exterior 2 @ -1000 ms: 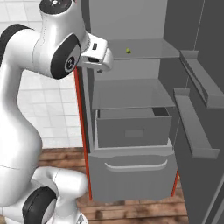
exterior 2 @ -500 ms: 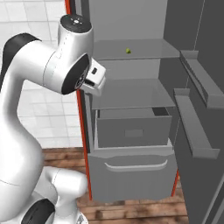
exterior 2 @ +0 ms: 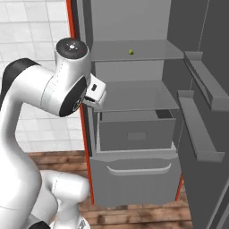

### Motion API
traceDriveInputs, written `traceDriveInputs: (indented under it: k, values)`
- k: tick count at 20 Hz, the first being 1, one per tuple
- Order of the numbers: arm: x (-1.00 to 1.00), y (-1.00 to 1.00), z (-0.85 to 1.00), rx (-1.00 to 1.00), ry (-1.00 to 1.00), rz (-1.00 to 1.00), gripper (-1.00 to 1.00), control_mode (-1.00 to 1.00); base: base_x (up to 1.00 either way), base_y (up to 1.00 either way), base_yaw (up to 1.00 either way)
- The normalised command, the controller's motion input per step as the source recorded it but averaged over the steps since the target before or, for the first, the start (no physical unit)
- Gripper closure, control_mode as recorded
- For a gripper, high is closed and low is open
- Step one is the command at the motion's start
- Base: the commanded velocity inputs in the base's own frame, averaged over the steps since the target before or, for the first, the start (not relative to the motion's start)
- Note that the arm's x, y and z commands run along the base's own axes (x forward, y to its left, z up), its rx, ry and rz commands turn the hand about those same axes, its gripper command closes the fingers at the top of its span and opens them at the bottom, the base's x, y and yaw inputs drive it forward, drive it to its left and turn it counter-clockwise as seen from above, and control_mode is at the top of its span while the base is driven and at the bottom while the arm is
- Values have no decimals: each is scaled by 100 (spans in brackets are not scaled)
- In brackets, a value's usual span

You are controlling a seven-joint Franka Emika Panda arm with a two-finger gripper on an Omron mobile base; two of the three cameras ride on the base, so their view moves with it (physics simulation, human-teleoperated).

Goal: There is a bowl on the dining counter. Grab a lemon wedge from the fridge and place it in the bowl. Then get the liquor bottle and glass cup from the cabinet and place them next to the bowl.

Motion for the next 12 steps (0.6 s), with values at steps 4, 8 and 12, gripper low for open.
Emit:
traceDriveInputs:
  k: [4,8,12]
  values:
    - [0,0,0,0,0,0,-100,100,26,-58,0]
    - [0,0,0,0,0,0,-100,100,37,-82,0]
    - [0,0,0,0,0,0,-100,100,51,-43,5]
